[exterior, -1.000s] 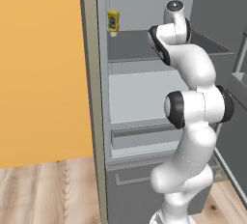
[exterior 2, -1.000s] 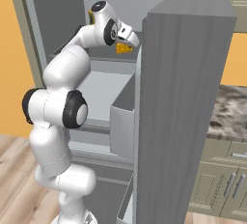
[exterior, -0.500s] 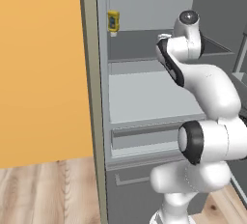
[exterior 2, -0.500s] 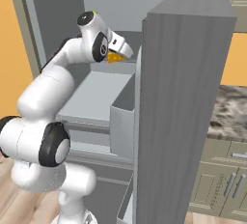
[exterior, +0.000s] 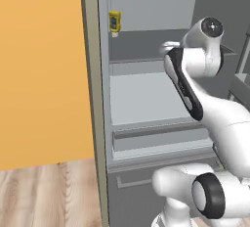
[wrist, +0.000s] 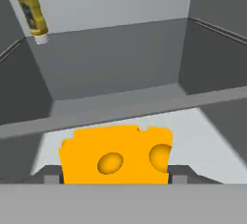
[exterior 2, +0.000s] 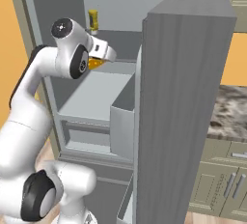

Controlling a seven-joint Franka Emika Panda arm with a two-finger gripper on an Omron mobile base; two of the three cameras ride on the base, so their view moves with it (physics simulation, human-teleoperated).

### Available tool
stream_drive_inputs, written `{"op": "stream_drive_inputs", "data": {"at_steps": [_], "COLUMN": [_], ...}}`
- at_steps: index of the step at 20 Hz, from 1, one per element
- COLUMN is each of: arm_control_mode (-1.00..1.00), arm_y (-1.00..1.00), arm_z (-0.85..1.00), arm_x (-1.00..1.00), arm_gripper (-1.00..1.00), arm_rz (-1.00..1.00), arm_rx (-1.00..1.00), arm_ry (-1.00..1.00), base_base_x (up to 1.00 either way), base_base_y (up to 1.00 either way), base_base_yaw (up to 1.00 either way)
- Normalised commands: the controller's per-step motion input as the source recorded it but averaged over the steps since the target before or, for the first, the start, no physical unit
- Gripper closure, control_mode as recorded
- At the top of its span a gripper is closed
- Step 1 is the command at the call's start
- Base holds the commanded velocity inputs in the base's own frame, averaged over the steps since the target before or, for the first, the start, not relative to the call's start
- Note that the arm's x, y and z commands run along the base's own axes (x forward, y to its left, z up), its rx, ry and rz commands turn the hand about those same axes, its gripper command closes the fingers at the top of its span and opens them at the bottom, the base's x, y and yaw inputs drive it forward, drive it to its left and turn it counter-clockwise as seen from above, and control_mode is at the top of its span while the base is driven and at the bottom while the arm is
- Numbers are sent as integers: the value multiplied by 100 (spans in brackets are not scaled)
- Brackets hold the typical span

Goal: Pick the cheese from the fridge and the cheese grater from the cabinet and place them next to the salad bowl.

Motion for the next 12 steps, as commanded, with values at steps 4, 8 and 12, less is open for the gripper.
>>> {"op": "stream_drive_inputs", "data": {"at_steps": [4, 8, 12], "arm_control_mode": [-100, -100, -100], "arm_y": [30, 32, 42], "arm_z": [27, 15, 1], "arm_x": [-100, -100, -100], "arm_gripper": [100, 100, 100], "arm_rz": [19, 13, 14], "arm_rx": [-8, -6, -4], "arm_ry": [-15, -18, -12], "base_base_x": [0, 0, 0], "base_base_y": [0, 0, 0], "base_base_yaw": [0, 0, 0]}}
